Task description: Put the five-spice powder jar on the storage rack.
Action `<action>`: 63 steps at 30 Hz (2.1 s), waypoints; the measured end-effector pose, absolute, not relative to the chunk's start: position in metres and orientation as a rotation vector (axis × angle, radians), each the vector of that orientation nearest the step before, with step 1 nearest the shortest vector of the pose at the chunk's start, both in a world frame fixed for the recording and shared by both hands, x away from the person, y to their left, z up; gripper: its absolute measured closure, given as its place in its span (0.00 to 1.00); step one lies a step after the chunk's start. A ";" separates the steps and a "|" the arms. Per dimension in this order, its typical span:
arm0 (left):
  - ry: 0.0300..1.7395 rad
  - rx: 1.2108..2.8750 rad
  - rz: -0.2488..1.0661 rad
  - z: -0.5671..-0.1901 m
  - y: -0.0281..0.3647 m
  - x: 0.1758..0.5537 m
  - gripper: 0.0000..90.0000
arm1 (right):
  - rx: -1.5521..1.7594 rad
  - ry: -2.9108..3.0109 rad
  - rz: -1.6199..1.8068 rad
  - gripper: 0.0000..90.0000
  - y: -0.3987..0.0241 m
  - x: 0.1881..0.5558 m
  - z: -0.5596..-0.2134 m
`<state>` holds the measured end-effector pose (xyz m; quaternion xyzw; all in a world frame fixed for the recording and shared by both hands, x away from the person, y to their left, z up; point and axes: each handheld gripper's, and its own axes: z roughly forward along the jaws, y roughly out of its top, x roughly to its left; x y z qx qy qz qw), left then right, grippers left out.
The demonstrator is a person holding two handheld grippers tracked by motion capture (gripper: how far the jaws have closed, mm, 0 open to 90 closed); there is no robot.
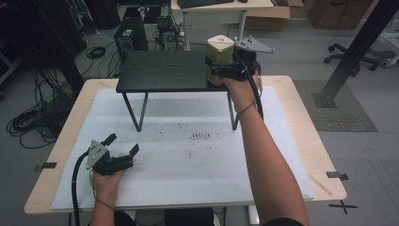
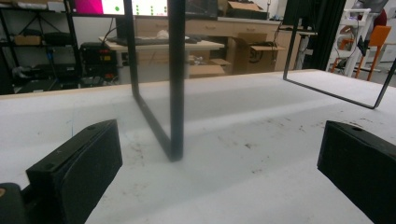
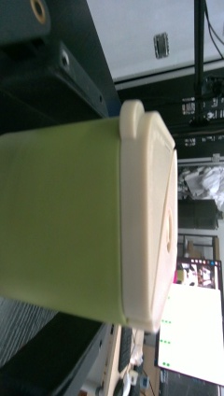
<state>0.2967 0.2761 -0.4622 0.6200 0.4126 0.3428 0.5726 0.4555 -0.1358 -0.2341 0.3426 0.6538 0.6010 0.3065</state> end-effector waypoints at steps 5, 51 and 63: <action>0.967 1.456 0.804 -0.462 0.276 0.297 0.00 | 0.899 1.730 1.592 0.02 -0.137 0.456 -0.236; 0.967 1.474 0.810 -0.462 0.274 0.297 0.00 | 0.834 1.697 1.685 0.00 -0.182 0.405 -0.267; 0.968 1.471 0.812 -0.462 0.274 0.297 0.00 | 0.857 1.700 1.689 0.00 -0.198 0.389 -0.292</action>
